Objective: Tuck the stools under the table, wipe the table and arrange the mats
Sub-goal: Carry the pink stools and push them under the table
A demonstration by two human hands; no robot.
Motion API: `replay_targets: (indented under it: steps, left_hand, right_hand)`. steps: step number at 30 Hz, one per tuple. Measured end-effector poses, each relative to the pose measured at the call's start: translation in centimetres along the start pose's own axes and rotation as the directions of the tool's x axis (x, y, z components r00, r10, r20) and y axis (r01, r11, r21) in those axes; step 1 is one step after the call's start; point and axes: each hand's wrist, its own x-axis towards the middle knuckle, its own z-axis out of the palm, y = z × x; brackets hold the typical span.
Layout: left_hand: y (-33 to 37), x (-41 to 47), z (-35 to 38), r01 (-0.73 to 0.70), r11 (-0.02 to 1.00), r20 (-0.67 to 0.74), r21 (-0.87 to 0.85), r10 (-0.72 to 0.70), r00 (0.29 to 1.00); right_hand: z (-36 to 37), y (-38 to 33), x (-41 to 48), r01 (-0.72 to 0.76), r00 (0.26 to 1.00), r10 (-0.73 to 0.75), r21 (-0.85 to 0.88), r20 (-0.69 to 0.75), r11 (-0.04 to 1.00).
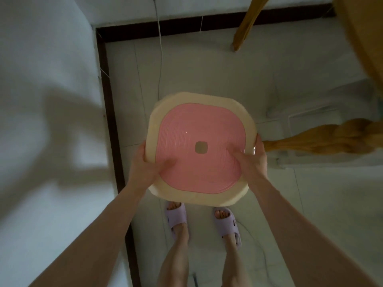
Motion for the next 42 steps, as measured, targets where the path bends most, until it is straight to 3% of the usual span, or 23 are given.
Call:
replay_targets:
  steps: [19,25,33,42]
  left_hand:
    - [15.8,6.2,-1.2,-0.214,0.966,0.132,0.144,0.196,0.972]
    - [21.5,10.8,0.6,-0.250,0.942,0.208,0.226,0.204,0.957]
    - [26.4,17.9,3.9,-0.275,0.916,0.303,0.292,0.184,0.935]
    - [29.6,25.0,8.0,-0.315,0.885,0.414,0.342,0.159,0.896]
  right_hand:
    - [-1.2,-10.5,2.5,0.129,0.974,-0.096,0.153,-0.204,0.980]
    - [-0.8,-13.4,5.7,0.063,0.974,0.004,0.288,-0.228,0.956]
    - [-0.5,-16.1,10.4,-0.024,0.930,0.127,0.289,-0.344,0.957]
    - [0.3,-17.4,15.1,-0.093,0.881,0.264,0.403,-0.393,0.910]
